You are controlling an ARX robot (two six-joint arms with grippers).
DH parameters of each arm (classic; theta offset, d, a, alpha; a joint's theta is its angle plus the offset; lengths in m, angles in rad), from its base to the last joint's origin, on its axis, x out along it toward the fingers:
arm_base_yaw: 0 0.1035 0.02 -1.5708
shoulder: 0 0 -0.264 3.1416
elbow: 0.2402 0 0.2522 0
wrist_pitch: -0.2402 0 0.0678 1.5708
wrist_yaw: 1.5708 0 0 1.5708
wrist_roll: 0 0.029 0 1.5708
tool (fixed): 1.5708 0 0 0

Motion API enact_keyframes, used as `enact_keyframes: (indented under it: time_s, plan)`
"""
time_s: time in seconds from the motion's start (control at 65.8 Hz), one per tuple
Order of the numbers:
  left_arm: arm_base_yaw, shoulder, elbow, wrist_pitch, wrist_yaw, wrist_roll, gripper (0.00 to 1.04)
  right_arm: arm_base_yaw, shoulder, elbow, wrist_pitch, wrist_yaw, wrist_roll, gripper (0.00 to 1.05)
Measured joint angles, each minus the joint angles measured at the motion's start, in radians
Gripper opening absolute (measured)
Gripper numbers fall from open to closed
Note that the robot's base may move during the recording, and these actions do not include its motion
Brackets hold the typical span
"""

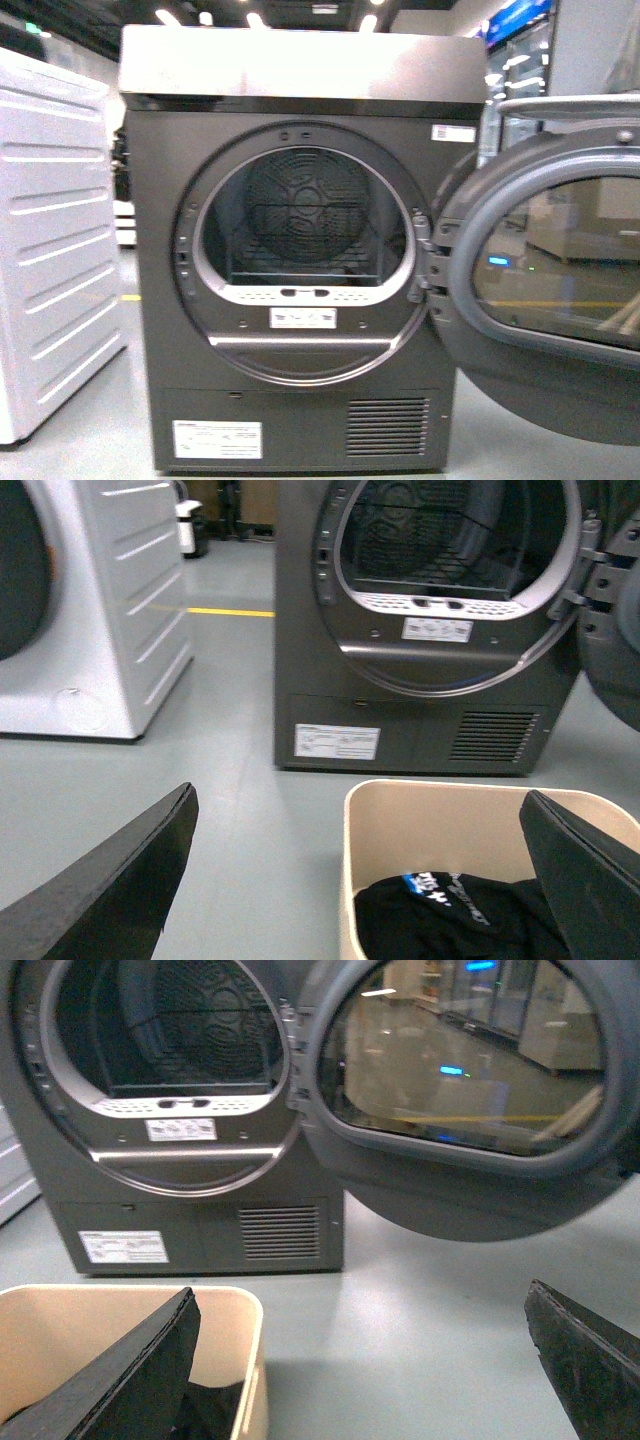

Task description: Move hamper under clothes hanger

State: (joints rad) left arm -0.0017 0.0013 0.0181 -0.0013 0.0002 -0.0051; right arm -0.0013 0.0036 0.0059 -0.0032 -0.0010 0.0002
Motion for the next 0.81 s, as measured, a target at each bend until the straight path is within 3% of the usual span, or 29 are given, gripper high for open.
enact_keyframes:
  time_s: [0.805]
  plan:
    - [0.002, -0.001, 0.0, 0.0, -0.006, 0.0, 0.98, 0.002, 0.0, 0.0, 0.0, -0.007, 0.0, 0.97]
